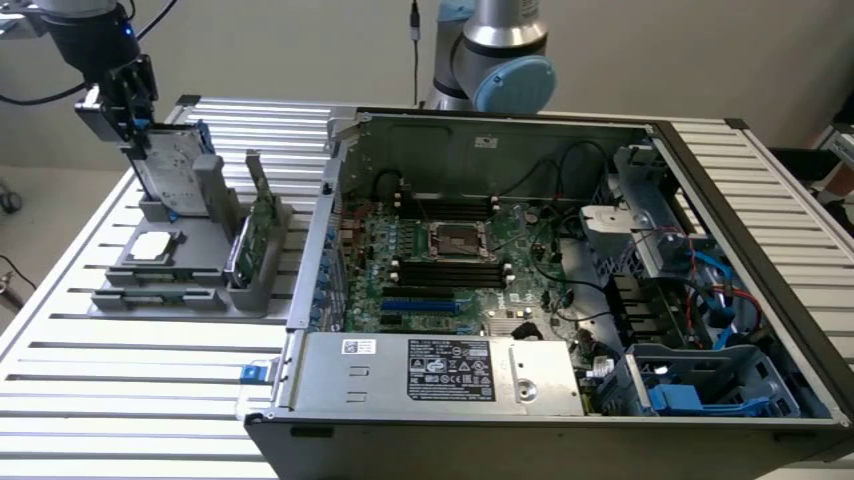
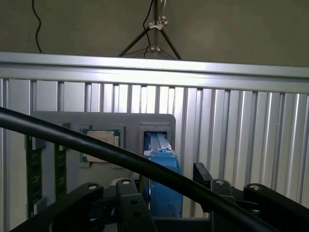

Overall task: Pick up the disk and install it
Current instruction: 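Pick up the disk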

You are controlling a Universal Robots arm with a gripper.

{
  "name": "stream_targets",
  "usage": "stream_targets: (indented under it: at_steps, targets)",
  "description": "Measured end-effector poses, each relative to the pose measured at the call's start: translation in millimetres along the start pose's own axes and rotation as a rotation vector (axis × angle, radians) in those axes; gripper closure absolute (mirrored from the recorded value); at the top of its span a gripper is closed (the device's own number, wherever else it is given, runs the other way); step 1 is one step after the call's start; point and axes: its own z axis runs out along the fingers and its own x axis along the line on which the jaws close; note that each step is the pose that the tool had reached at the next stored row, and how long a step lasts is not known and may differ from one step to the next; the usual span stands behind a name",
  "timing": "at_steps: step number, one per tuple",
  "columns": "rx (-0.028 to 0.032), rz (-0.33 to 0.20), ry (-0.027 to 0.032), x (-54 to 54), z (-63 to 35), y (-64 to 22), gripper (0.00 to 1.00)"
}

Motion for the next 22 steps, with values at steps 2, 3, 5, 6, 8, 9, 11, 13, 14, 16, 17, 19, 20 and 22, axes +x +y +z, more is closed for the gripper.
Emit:
stream_targets:
  at_steps: [2, 3, 5, 6, 8, 9, 11, 13, 14, 16, 17, 19, 20, 22]
  targets:
    - [0.0, 0.0, 0.0001, 0.0, 0.0, 0.0, 0.46]
    - [-0.0001, 0.0, 0.0002, 0.0, 0.0, 0.0, 0.46]
    - [0.0, 0.0, 0.0004, 0.0, 0.0, 0.0, 0.48]
    - [0.0, 0.0, 0.0005, 0.0, 0.0, 0.0, 0.48]
    - [-0.0001, 0.0, 0.0011, 0.0, 0.1, 0.0, 0.55]
    - [-0.0001, 0.0, 0.0014, 0.0, 0.1, 0.0, 0.55]
    - [-0.0001, 0.0, 0.0021, 0.0, 0.1, 0.0, 0.55]
    - [-0.0002, 0.0, 0.0031, 0.1, 0.1, 0.0, 0.57]
    - [-0.0002, 0.0, 0.0032, 0.0, 0.2, 0.0, 0.64]
    - [-0.0002, 0.001, 0.0043, 0.0, 0.3, 0.0, 0.67]
    - [-0.0003, 0.001, 0.0049, 0.0, 0.3, 0.0, 0.67]
    - [-0.0004, 0.001, 0.0057, 0.0, 0.3, 0.0, 0.67]
    - [-0.0002, 0.001, 0.0059, 0.0, 0.4, 0.0, 0.67]
    - [-0.0003, 0.001, 0.0062, 0.0, 0.4, 0.0, 0.67]
